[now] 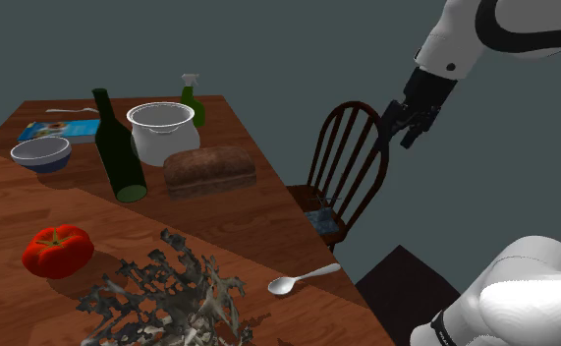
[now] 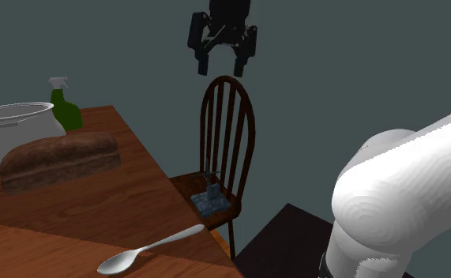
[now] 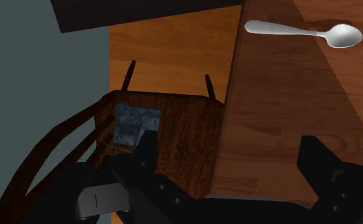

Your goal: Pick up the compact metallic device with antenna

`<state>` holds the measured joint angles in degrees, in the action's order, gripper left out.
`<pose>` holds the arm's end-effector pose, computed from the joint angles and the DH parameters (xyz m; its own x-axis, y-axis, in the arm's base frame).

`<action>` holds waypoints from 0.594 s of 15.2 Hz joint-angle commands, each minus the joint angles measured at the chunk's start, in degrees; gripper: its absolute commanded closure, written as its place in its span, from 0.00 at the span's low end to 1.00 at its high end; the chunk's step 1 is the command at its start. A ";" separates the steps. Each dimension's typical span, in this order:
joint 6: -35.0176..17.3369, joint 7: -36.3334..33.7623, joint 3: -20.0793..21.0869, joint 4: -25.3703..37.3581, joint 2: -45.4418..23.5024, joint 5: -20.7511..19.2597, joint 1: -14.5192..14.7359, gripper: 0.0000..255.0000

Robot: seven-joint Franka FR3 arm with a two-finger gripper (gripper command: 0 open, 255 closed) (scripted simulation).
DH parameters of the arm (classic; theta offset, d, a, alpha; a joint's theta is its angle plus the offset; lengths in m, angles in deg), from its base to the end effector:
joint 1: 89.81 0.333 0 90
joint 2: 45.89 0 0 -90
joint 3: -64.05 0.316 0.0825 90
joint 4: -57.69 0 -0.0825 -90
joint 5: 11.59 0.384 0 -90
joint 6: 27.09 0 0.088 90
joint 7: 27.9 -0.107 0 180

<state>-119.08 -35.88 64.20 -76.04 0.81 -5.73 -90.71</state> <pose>0.3028 0.0069 0.6136 0.9853 -0.1552 0.0716 -0.1468 -0.9829 -0.1111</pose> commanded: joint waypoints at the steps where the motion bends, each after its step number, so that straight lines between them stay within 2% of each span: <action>1: 0.00 0.00 0.00 0.00 0.00 0.00 0.00 0.00; 9: -16.66 0.05 -0.41 -9.81 -6.23 -1.23 -2.11 0.00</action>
<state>-133.56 -35.95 63.98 -85.02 -4.27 -6.75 -92.49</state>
